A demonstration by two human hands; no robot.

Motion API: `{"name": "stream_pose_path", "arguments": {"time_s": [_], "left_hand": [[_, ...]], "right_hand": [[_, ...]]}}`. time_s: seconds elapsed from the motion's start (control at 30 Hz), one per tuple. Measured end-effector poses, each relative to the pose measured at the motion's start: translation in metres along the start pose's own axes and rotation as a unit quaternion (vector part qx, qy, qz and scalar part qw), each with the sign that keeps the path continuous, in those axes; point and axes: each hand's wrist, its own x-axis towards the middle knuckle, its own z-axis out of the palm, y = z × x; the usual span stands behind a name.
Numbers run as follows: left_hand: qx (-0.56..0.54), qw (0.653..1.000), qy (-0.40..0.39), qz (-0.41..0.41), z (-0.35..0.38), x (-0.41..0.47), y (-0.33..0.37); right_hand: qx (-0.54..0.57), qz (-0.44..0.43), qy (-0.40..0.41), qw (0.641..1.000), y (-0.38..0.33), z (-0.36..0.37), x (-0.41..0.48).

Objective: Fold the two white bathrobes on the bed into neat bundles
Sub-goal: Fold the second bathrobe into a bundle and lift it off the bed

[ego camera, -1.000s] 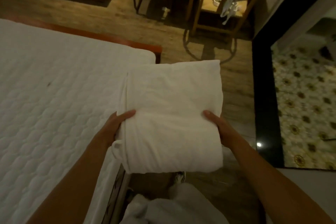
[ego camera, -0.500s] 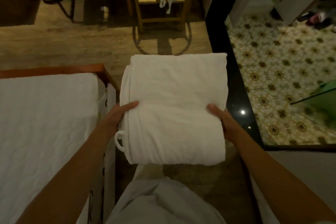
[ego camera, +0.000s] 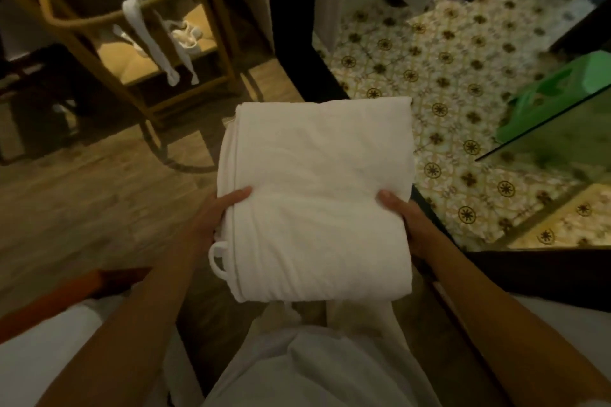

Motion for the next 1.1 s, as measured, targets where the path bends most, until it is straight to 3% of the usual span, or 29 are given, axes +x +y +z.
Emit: {"name": "stream_pose_path", "arguments": {"time_s": [0.2,0.4,0.67,1.1], "left_hand": [[0.057,0.997,-0.055,0.010,0.103,0.099,0.092],[0.031,0.996,-0.083,0.012,0.224,0.198,0.172],[0.043,0.994,-0.102,-0.018,0.371,0.300,0.281],[0.054,0.989,-0.140,-0.016,0.544,0.509,0.468]], "right_hand": [[0.035,-0.015,0.035,0.999,-0.087,-0.061,0.092],[0.031,0.002,0.076,0.997,-0.200,-0.138,0.186],[0.063,-0.009,0.065,0.996,-0.336,-0.226,0.290],[0.040,-0.005,0.089,0.995,-0.538,-0.326,0.517]]}}
